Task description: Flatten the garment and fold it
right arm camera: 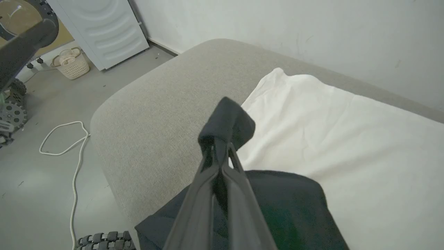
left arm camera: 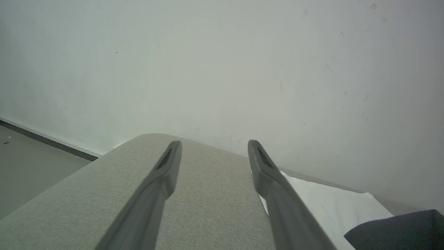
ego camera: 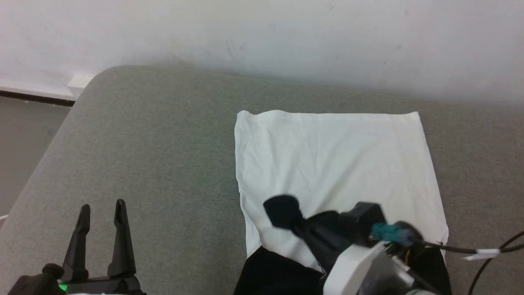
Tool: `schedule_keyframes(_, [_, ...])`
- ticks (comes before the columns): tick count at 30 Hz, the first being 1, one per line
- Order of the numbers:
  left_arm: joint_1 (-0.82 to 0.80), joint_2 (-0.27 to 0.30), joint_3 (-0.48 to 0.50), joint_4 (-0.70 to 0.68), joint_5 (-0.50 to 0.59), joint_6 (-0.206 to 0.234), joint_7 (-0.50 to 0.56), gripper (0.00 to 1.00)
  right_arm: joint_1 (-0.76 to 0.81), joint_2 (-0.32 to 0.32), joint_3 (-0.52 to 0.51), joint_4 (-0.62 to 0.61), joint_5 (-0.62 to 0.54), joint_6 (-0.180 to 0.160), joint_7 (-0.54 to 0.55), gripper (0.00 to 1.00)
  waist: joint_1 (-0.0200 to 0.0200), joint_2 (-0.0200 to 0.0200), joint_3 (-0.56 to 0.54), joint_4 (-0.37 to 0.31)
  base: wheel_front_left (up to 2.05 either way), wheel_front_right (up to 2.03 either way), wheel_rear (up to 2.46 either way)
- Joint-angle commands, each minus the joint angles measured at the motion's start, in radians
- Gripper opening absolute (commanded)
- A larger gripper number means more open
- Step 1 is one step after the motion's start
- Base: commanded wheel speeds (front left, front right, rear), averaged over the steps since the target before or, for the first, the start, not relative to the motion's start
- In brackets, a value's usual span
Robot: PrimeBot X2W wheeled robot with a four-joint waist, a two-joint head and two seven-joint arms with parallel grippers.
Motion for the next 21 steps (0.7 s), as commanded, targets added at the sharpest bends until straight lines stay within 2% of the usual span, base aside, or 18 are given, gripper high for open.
schedule_keyframes(1, [-0.010, -0.001, -0.002, 0.001, -0.003, 0.005, -0.002, 1.00, 0.013, -0.006, 0.012, 0.012, -0.004, -0.001, -0.006, 0.00, 0.0000, 0.0000, 0.005, 0.011, 0.00, 0.00, 0.00])
schedule_keyframes(7, [-0.015, -0.004, -0.015, 0.013, -0.006, 0.003, -0.003, 1.00, 0.032, -0.038, 0.099, 0.166, -0.025, -0.001, -0.030, 0.00, 0.0000, 0.0000, 0.001, 0.035, 0.00, 0.00, 0.00])
schedule_keyframes(11, [-0.022, -0.004, -0.023, 0.023, -0.007, 0.002, 0.000, 1.00, 0.022, -0.033, 0.110, 0.321, -0.061, -0.001, -0.072, 0.00, 0.0000, 0.0000, -0.011, 0.048, 0.00, 0.00, 0.00])
schedule_keyframes(12, [-0.022, -0.004, -0.025, 0.024, -0.008, 0.002, 0.001, 1.00, 0.014, -0.029, 0.115, 0.365, -0.073, -0.001, -0.082, 0.07, 0.0000, 0.0000, -0.014, 0.050, 0.00, 0.00, 0.00])
schedule_keyframes(13, [-0.022, -0.004, -0.026, 0.026, -0.008, 0.003, 0.002, 1.00, 0.007, -0.024, 0.118, 0.407, -0.082, -0.001, -0.095, 0.30, 0.0000, 0.0000, -0.018, 0.052, 0.00, 0.00, 0.00])
schedule_keyframes(14, [-0.021, -0.003, -0.027, 0.027, -0.008, 0.003, 0.003, 1.00, -0.002, -0.018, 0.119, 0.449, -0.089, -0.001, -0.109, 0.74, 0.0000, 0.0000, -0.021, 0.053, 0.00, 0.00, 0.00])
schedule_keyframes(15, [-0.021, -0.003, -0.029, 0.028, -0.008, 0.003, 0.005, 1.00, -0.011, -0.013, 0.121, 0.485, -0.094, -0.001, -0.122, 1.00, 0.0000, 0.0000, -0.024, 0.055, 0.00, 0.00, 0.00])
schedule_keyframes(18, [-0.020, -0.003, -0.035, 0.028, -0.009, 0.003, 0.010, 1.00, -0.039, 0.001, 0.118, 0.551, -0.090, -0.001, -0.173, 1.00, 0.0000, 0.0000, -0.031, 0.059, 0.00, 0.00, 0.00])
schedule_keyframes(21, [-0.019, -0.002, -0.039, 0.025, -0.008, 0.005, 0.012, 1.00, -0.059, 0.009, 0.089, 0.547, -0.052, -0.001, -0.212, 1.00, 0.0000, 0.0000, -0.034, 0.055, 0.00, 0.00, 0.00])
